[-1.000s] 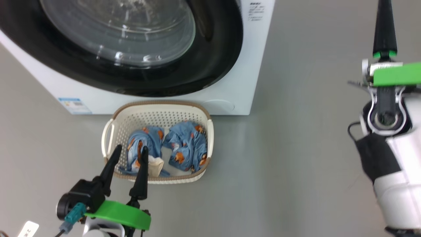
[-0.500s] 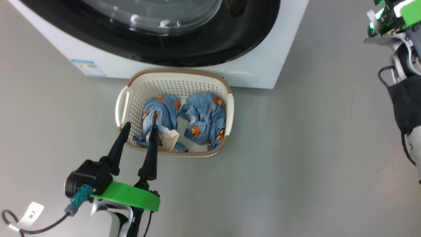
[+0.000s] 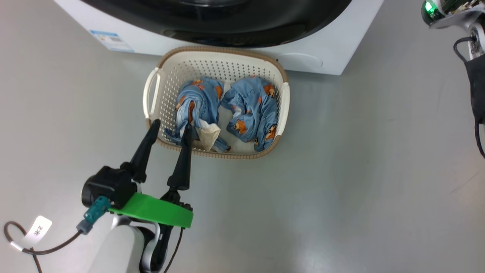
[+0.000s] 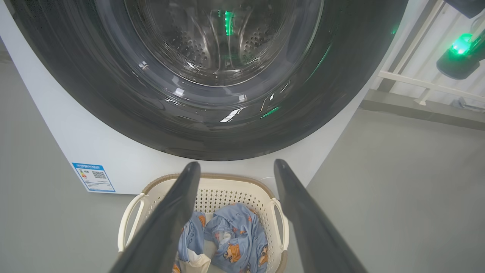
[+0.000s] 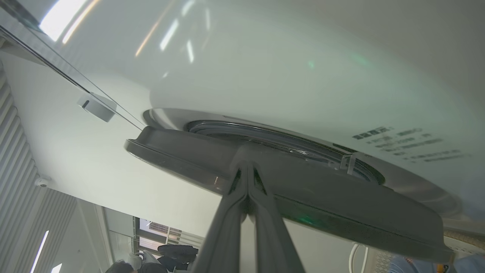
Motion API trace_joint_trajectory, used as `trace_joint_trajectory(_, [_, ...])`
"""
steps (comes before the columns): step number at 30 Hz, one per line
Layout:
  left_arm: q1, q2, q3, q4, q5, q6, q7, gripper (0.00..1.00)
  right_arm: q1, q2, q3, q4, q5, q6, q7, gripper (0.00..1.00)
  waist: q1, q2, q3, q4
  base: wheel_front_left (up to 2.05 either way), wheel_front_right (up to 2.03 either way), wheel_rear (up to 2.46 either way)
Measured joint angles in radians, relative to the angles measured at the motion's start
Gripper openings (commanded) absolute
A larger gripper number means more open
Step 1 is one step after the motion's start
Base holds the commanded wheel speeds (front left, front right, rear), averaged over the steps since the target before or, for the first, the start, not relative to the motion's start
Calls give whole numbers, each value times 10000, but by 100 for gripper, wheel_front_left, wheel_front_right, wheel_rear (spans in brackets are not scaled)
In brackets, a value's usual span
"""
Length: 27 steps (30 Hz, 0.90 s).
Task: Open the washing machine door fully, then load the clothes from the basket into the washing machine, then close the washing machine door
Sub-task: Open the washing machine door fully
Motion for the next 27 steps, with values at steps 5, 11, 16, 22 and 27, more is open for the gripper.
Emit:
trace_joint_trajectory(5, [-125, -25, -130, -134, -82, 0, 0, 100, -323, -21, -6, 274, -86, 0, 368, 0, 0, 0, 311, 163, 0, 0, 0])
trace_joint_trajectory(11, [-231, -33, -201, -174, -136, 0, 0, 100, -549, -21, -12, 403, -194, 0, 491, 0, 0, 0, 573, 341, 0, 0, 0])
trace_joint_trajectory(16, [-253, -35, -313, -198, -209, 0, 0, 100, -784, -73, -94, 431, -523, 0, 487, 0, 0, 0, 694, 469, 0, 0, 0])
trace_joint_trajectory(22, [-270, -36, -330, -201, -336, 0, 0, 100, -852, -36, -69, 416, -623, 0, 537, 0, 0, 0, 740, 558, 0, 0, 0])
trace_joint_trajectory(27, [-294, -38, -349, -180, -353, 0, 0, 100, -697, -35, 33, 276, -713, 0, 700, 0, 0, 0, 584, 553, 0, 0, 0])
